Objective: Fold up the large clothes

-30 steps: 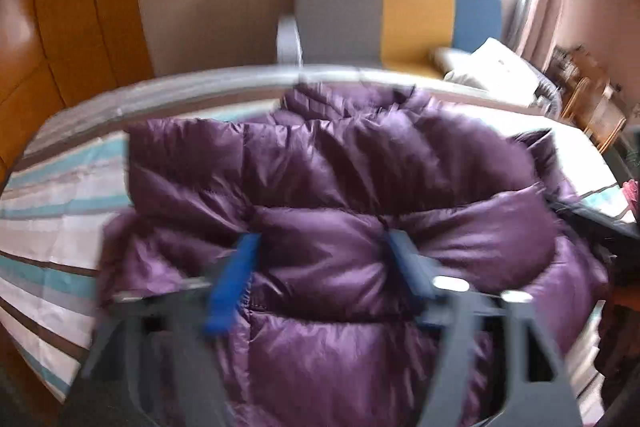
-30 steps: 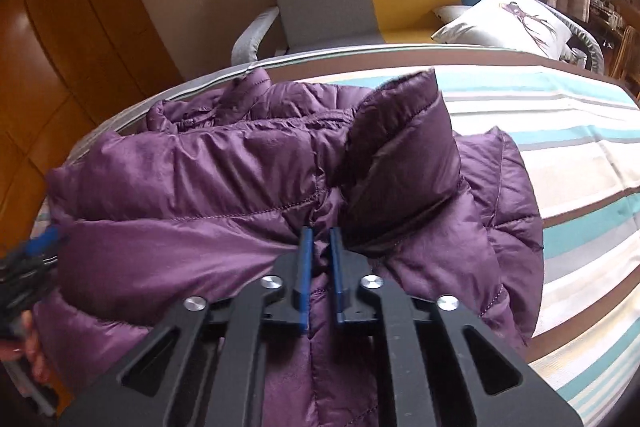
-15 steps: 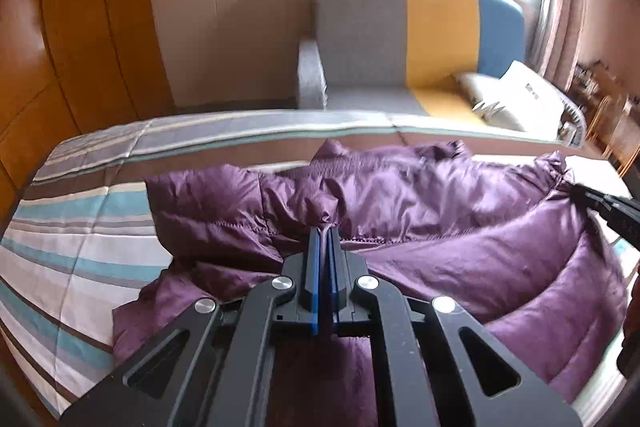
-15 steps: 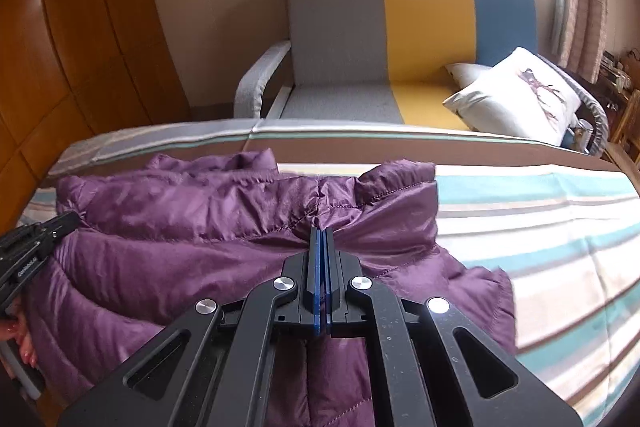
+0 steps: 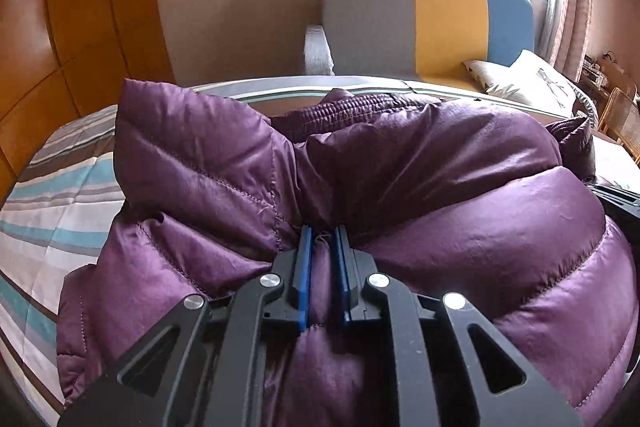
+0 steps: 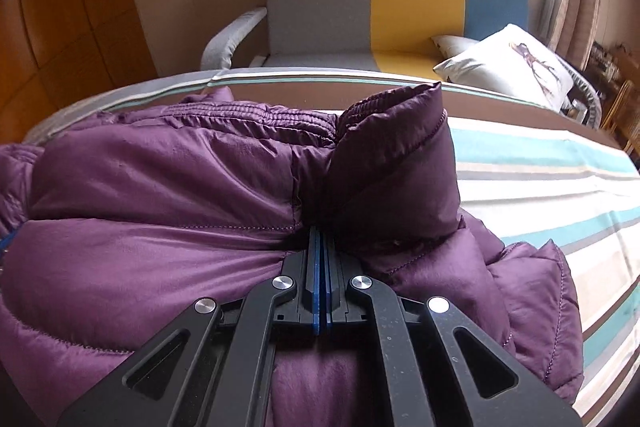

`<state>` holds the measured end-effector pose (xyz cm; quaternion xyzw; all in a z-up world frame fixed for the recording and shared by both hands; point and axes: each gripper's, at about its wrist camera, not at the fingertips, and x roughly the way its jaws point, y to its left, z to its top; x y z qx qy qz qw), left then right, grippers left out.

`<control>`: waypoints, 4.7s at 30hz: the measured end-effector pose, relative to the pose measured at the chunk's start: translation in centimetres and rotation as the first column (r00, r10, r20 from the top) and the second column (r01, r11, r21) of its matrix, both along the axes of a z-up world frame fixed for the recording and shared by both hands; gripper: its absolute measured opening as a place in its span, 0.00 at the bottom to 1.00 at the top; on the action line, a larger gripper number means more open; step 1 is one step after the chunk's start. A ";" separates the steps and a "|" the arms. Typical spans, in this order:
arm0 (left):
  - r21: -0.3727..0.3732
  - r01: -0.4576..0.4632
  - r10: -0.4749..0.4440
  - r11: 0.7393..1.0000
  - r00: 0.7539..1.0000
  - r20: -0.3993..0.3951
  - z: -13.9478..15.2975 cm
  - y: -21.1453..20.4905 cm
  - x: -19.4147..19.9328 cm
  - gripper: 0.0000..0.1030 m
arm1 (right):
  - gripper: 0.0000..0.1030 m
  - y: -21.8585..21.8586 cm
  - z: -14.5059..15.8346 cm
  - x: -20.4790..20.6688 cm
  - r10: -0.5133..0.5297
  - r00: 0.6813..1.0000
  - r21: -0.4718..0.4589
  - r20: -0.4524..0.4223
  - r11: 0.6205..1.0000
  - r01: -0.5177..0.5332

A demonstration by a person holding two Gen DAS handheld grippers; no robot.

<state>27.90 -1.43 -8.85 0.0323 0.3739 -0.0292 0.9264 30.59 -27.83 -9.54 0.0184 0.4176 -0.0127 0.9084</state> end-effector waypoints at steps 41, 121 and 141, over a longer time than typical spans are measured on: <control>-0.035 -0.140 0.140 0.990 0.990 0.013 2.4 2.7 -1.8 0.98 | 0.02 1.4 4.5 -4.6 0.036 0.995 0.043 0.090 0.998 -0.040; -0.570 -0.098 0.216 0.816 0.966 0.144 2.1 7.6 -13.4 0.20 | 0.15 8.5 0.4 -15.2 0.184 0.978 0.109 0.098 0.975 -0.195; -0.425 -0.003 0.141 0.905 0.946 0.293 7.1 2.8 -15.2 0.20 | 0.16 5.3 4.2 -15.9 0.051 0.988 0.116 0.145 0.991 -0.068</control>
